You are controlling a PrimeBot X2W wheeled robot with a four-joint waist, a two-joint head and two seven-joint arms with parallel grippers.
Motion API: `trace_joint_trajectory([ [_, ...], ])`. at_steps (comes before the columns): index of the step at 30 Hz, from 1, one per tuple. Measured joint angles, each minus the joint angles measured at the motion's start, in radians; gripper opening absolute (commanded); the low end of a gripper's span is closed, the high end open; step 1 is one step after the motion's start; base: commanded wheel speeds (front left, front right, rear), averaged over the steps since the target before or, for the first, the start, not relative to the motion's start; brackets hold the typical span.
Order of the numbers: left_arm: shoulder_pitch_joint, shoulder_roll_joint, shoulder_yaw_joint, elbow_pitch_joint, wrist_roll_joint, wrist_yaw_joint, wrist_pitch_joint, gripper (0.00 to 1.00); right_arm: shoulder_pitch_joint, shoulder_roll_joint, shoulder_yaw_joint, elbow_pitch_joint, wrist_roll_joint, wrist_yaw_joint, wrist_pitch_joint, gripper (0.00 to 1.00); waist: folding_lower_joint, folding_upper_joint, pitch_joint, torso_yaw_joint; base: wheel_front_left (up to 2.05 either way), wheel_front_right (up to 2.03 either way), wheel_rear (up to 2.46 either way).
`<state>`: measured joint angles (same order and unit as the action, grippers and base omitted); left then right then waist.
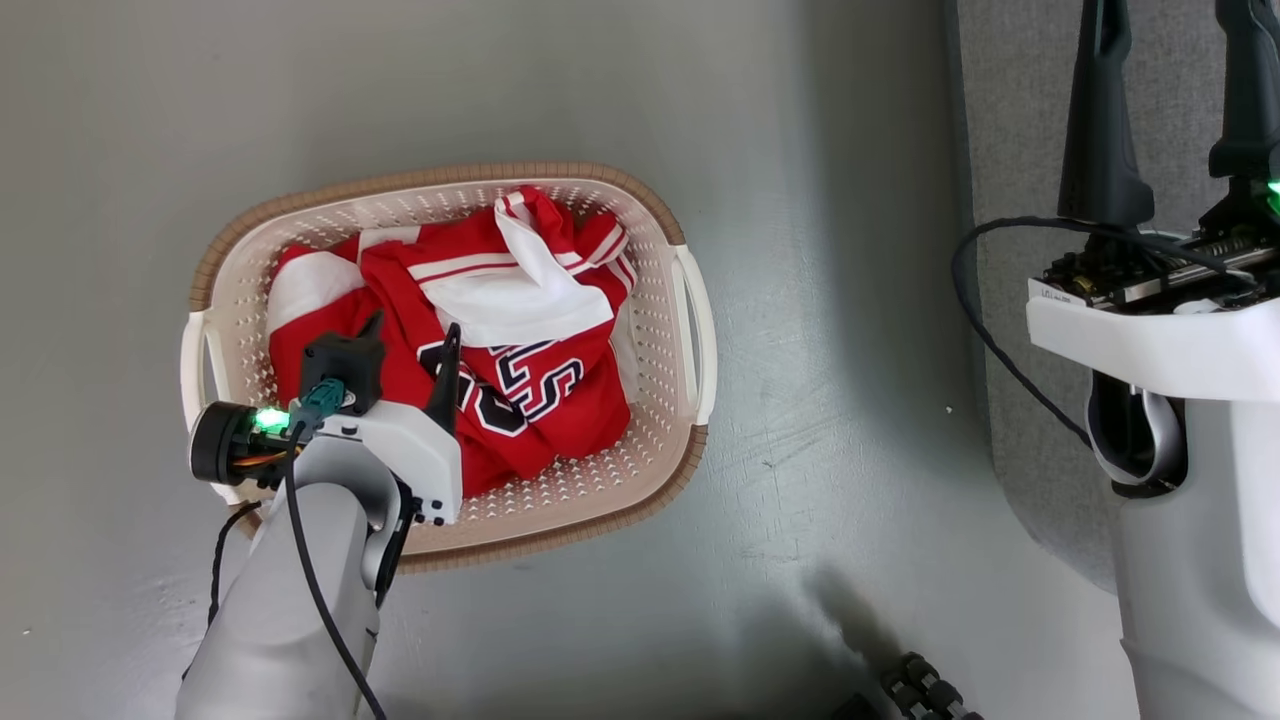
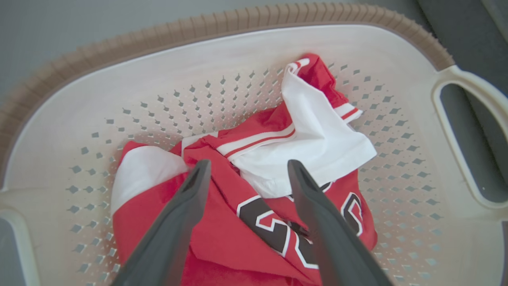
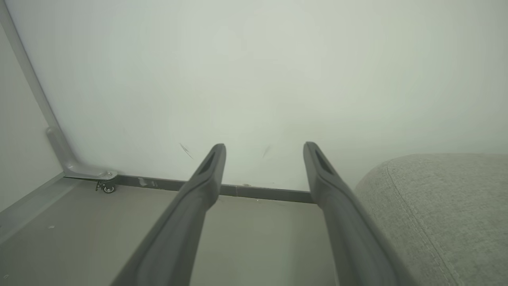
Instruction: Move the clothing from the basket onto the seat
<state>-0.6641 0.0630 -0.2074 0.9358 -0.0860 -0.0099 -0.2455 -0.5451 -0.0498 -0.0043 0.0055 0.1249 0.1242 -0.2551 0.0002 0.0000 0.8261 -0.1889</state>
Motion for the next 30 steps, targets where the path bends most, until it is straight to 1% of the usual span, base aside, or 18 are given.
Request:
trace_joint_trajectory([
  [4, -0.021, -0.002, 0.0, 0.021, 0.0, -0.001, 0.009, 1.0, -0.016, 0.0, 0.004, 0.002, 0.001, 0.0, 0.0, 1.0, 0.0, 0.0, 0.021, -0.007, 0.0, 0.0, 0.0],
  [6, -0.035, -0.002, -0.001, 0.039, 0.0, -0.008, 0.021, 1.0, -0.02, 0.0, 0.004, 0.004, 0.005, 0.0, 0.0, 1.0, 0.0, 0.0, 0.036, -0.012, 0.0, 0.0, 0.0],
  [17, -0.08, -0.002, -0.003, 0.098, 0.0, -0.009, 0.054, 1.0, -0.054, -0.001, 0.003, 0.011, 0.018, 0.0, 0.0, 1.0, 0.0, 0.0, 0.082, -0.03, 0.0, 0.0, 0.0],
  [27, -0.108, -0.002, -0.004, 0.15, 0.001, 0.003, 0.087, 1.0, -0.077, -0.001, 0.007, 0.019, 0.029, 0.0, 0.0, 1.0, 0.0, 0.0, 0.113, -0.044, 0.0, 0.0, 0.0],
  [30, -0.119, -0.002, -0.007, 0.168, 0.003, 0.014, 0.098, 1.0, -0.084, 0.0, 0.01, 0.021, 0.035, 0.0, 0.0, 1.0, 0.0, 0.0, 0.119, -0.048, 0.0, 0.0, 0.0],
])
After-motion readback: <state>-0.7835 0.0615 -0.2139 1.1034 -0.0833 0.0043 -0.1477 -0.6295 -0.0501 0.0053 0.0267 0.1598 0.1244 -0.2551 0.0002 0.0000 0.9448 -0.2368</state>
